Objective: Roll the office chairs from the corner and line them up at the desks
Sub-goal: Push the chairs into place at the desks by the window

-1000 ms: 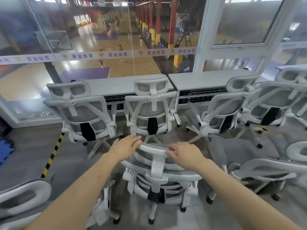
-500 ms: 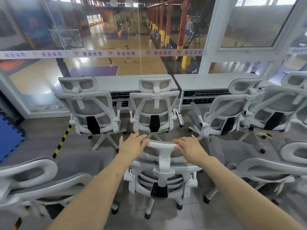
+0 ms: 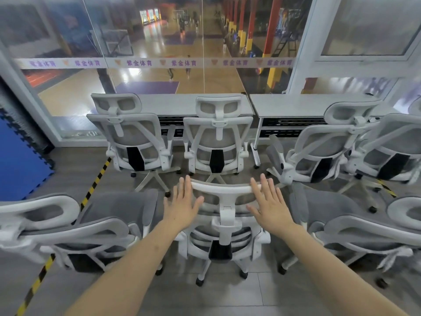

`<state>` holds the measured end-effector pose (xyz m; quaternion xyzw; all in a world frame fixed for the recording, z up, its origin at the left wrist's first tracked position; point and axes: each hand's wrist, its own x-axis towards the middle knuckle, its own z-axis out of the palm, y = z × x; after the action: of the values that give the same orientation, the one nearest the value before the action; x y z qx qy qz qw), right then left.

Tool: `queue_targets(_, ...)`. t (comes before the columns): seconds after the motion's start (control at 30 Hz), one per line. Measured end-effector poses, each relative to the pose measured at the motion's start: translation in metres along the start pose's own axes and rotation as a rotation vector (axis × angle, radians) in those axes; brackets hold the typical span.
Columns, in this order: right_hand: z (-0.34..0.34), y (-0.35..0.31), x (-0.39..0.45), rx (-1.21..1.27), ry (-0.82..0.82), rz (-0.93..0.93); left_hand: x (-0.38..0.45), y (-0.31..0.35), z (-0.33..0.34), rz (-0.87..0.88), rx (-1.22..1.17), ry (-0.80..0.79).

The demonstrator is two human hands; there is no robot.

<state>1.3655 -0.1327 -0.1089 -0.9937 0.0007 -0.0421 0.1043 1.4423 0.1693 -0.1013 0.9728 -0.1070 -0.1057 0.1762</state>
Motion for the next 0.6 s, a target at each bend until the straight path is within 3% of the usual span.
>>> queue_targets(0.1, 0.019, 0.012, -0.025, 0.012, -0.045, 0.068, -0.009, -0.014, 0.023, -0.035, 0.067, -0.104)
queue_targets(0.27, 0.046, 0.023, -0.04, -0.042, -0.332, 0.161, -0.011, -0.024, 0.045, -0.036, 0.192, -0.304)
queue_targets(0.4, 0.045, 0.017, -0.028, -0.001, -0.454, 0.163, -0.013, -0.024, 0.044, -0.026, 0.26, -0.304)
queue_targets(0.6, 0.047, 0.018, -0.033, 0.029, -0.467, 0.202, -0.016, -0.025, 0.042, -0.026, 0.307, -0.318)
